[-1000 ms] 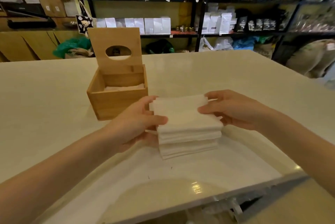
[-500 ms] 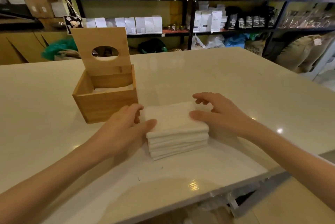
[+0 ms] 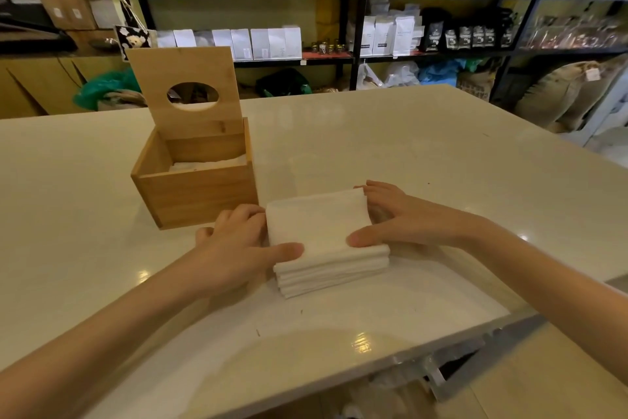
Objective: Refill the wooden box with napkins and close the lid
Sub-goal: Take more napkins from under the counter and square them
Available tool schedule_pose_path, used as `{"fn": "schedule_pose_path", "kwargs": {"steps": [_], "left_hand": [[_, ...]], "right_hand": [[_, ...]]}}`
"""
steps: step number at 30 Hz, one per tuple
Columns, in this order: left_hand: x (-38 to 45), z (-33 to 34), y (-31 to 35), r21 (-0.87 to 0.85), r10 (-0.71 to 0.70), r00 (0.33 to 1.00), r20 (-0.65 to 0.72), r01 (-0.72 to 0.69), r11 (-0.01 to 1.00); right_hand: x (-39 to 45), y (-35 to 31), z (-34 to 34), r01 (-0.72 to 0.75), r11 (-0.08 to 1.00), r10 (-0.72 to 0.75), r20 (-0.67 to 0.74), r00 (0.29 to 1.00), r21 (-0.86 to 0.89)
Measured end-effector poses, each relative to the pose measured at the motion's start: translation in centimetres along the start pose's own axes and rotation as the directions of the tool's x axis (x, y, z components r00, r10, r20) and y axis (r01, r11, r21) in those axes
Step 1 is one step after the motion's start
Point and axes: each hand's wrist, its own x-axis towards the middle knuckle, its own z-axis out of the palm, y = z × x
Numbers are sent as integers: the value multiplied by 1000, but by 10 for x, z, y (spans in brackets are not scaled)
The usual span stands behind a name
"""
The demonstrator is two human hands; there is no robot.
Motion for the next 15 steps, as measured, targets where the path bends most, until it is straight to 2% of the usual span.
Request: {"fn": "schedule_pose_path", "kwargs": {"steps": [4,9,12,15], "left_hand": [[-1,-1,3,-88,-23,999,-29,20,996],[-4,-2,8,-164,-15,999,-40,8,986],[-6,-3,10,-260,29,998,-48,-40,965],[-10,-1,10,-306,84,991,-104,-113,945]], "right_hand": [[-2,-2,0,37,999,-37,-11,999,25],[-4,-7,1,73,988,-71,-15,997,137],[-8,-9,1,93,978,-86,-47,995,186],[-11,-11,1,134,979,-117,-112,987,156]]}}
